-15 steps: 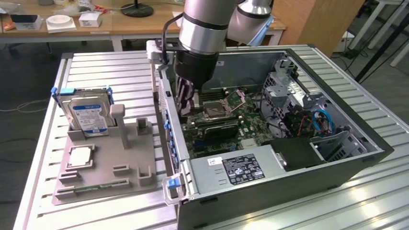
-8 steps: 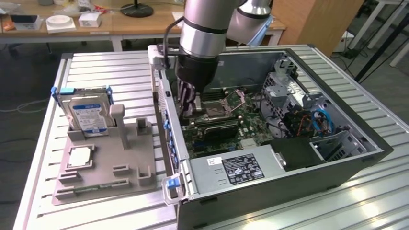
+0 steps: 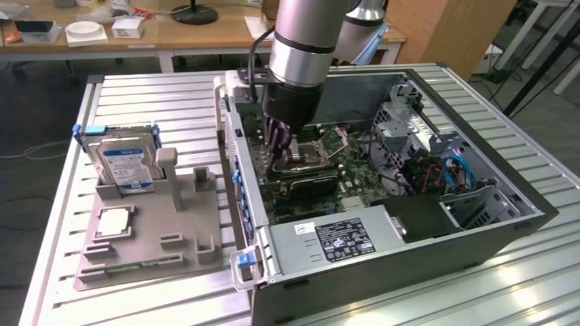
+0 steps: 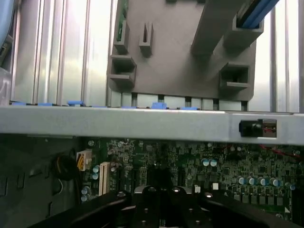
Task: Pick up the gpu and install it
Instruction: 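Press down on the gpu until it lock into place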
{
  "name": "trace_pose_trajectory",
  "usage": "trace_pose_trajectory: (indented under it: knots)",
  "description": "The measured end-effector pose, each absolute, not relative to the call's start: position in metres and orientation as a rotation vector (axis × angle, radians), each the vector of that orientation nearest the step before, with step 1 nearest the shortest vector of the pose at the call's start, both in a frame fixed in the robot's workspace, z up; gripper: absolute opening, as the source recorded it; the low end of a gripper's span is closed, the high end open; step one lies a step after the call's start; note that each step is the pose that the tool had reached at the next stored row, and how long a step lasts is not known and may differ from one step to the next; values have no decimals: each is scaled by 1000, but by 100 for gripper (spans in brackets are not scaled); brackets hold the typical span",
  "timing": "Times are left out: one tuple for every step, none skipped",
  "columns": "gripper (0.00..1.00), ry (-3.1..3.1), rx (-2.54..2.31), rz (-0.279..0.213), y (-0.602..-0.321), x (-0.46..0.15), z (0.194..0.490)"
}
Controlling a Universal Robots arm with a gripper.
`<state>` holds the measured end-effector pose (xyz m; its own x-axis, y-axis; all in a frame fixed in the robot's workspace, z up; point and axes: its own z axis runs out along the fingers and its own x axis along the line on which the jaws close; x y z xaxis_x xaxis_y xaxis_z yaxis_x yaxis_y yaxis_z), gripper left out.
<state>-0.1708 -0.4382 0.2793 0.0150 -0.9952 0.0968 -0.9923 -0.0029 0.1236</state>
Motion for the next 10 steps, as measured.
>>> trace_pose_trajectory:
  knots:
    - [11,-2101,2121,-24,-438,-168,278]
    - [11,-2101,2122,-20,-438,-166,277]
    - [11,-2102,2123,-17,-438,-163,276]
    - [11,-2104,2124,-13,-438,-161,276]
    - [11,-2105,2126,-9,-438,-158,275]
    - [11,-2107,2128,-5,-438,-155,274]
    - [11,-2109,2130,-1,-438,-152,274]
    - [11,-2111,2131,3,-438,-150,273]
    - [11,-2113,2133,7,-438,-147,272]
    - [11,-2115,2135,11,-438,-144,272]
